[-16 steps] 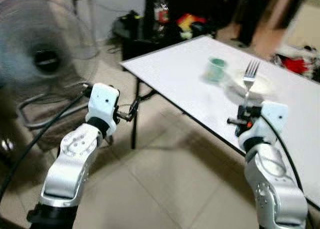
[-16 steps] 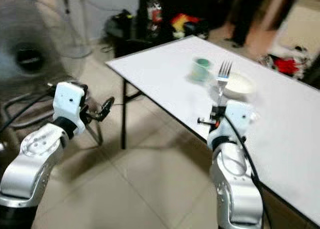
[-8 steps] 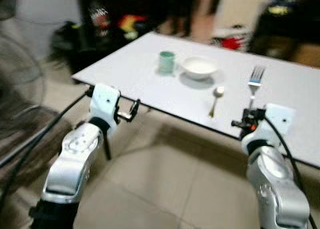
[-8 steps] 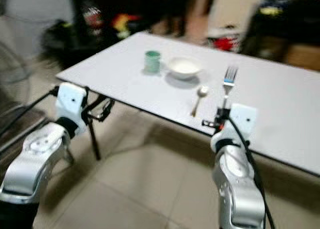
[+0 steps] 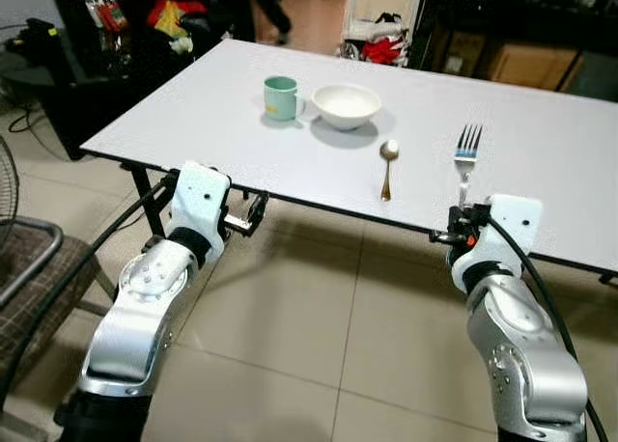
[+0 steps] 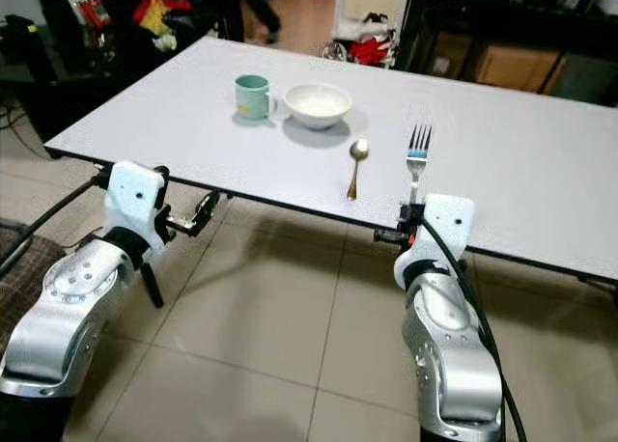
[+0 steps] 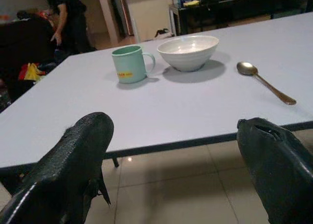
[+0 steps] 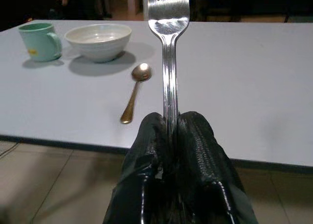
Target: Setting the table
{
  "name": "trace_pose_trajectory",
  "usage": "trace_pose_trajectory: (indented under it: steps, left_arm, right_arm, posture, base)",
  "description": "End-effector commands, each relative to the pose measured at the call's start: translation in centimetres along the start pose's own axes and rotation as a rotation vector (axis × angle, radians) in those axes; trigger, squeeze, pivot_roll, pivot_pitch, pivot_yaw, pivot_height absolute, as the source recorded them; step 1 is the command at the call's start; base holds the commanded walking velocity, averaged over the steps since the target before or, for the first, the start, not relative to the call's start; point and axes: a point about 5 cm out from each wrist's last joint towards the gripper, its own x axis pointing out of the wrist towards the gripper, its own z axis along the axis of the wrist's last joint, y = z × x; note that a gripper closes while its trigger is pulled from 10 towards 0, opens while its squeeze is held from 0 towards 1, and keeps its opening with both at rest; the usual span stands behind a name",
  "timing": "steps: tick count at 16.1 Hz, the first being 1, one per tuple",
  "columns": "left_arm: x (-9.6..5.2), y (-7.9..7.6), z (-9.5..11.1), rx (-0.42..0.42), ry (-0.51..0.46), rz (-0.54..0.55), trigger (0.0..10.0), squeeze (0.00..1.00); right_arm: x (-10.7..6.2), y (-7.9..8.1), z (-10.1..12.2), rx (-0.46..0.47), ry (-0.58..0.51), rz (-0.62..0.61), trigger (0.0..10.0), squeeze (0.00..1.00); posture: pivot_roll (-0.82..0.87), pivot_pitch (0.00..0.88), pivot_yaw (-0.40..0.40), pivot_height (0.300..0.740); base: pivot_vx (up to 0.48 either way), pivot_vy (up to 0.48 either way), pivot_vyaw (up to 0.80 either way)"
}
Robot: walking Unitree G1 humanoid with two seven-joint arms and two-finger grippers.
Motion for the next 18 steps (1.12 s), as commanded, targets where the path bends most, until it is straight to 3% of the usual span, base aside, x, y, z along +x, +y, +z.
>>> trace_pose_trajectory:
  steps: [1,18]
  left_arm:
    - [-0.2,-0.1,0.0,-0.007,-0.006,-0.003,10.0,0.00]
    - [-0.4,0.3,0.2,-0.016,-0.024,-0.015,10.0,0.00]
  right_arm:
    - [0.2,0.5,0.1,-0.002,-0.006,0.045,10.0,0.00]
    - [1.5,0.8,-1.0,-0.012,0.037,0.075,10.0,0.00]
  posture:
    - [0.08,0.000,-0.027,0.740]
    - [0.10,0.000,-0.057,0.740]
  base:
    - [0.000,0.000,0.00]
    - [0.390,0.000,0.00]
